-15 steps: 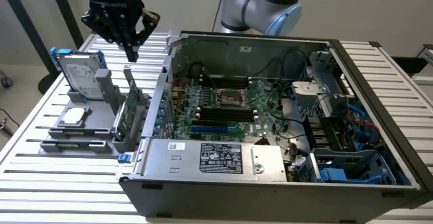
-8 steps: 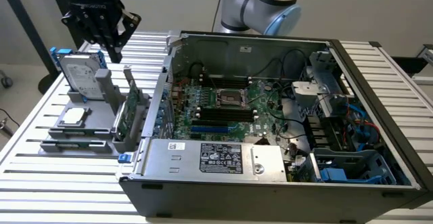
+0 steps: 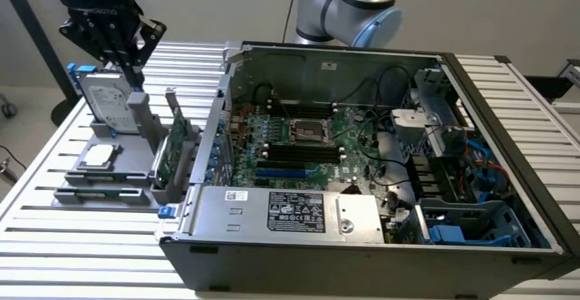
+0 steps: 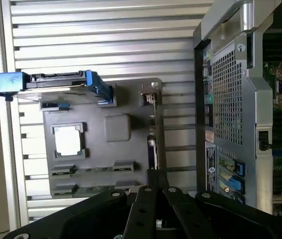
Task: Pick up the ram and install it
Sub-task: 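Reach for the ram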
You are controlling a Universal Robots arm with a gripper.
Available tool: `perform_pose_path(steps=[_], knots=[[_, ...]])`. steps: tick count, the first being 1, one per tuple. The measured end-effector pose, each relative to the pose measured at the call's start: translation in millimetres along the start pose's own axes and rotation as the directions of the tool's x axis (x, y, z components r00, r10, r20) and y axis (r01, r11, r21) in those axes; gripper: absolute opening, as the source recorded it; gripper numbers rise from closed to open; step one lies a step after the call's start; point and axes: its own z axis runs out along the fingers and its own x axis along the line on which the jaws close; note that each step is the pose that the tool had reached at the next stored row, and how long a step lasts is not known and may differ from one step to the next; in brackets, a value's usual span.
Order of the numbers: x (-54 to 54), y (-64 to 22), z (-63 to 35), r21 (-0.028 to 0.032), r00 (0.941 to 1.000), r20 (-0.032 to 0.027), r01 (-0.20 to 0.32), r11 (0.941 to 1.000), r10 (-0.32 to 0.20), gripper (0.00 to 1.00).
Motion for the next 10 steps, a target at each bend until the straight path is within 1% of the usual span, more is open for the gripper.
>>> perform_pose_path(steps=[2,5,10], knots=[[5.0,-1.0,1.1,0.0004,1.0,-0.0005,0.0,1.0,0.0,0.11],[11.2,-2.5,2.6,0.0023,1.0,-0.0026,0.0,1.0,0.0,0.11],[20.6,-4.7,4.5,0.0068,1.0,-0.0073,0.0,1.0,0.0,0.11]])
